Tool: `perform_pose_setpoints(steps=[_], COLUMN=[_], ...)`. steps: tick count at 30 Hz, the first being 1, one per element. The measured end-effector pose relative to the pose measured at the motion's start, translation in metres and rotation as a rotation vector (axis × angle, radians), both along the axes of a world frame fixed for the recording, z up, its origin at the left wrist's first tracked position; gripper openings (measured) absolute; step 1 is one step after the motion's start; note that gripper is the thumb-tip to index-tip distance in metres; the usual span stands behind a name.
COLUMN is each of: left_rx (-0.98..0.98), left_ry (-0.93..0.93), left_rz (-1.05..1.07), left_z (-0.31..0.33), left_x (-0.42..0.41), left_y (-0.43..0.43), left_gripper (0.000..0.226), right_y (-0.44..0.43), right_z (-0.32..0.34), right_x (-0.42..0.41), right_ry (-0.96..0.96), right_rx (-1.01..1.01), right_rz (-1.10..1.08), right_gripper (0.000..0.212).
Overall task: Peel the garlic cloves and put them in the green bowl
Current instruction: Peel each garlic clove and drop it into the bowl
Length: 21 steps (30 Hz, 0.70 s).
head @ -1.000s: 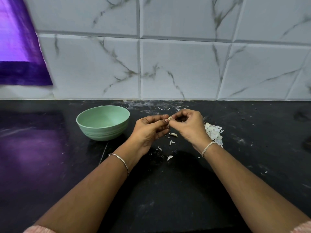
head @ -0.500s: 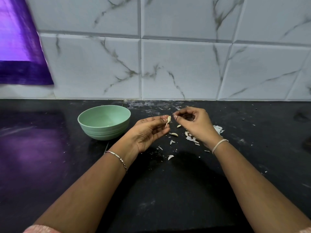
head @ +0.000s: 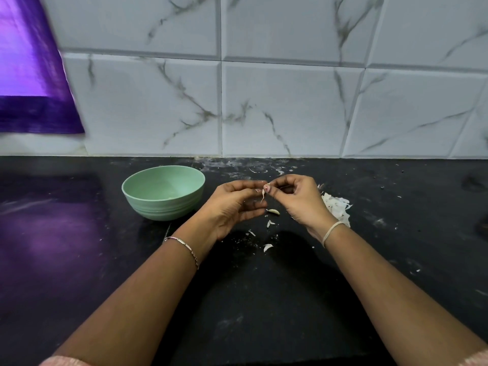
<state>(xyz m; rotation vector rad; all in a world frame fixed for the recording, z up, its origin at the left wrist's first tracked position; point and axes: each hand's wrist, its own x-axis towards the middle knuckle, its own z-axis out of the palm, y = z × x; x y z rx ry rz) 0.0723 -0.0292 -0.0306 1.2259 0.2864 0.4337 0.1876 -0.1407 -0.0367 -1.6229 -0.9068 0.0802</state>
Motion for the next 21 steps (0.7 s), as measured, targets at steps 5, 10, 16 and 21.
perform_pose_setpoints(steps=[5,10,16,21], left_rx=[0.359,0.459,0.388,0.455], left_ry=[-0.002,0.024,0.034,0.037], left_rz=[0.124,0.249,0.232,0.254], left_z=[-0.005,-0.01,-0.011,-0.015], left_x=[0.004,0.009,0.011,0.011], left_y=[-0.007,0.001,0.003,0.001], left_gripper=[0.021,0.01,0.007,0.002], right_y=[0.002,0.003,0.003,0.004], right_z=[-0.002,0.0,-0.001,-0.001], right_x=[0.004,0.001,-0.002,-0.001], right_ry=[-0.005,-0.042,-0.12,-0.25], right_rx=[0.007,-0.015,-0.068,-0.127], right_rz=[-0.062,-0.054,-0.081,-0.118], right_gripper=[0.008,0.003,0.004,0.007])
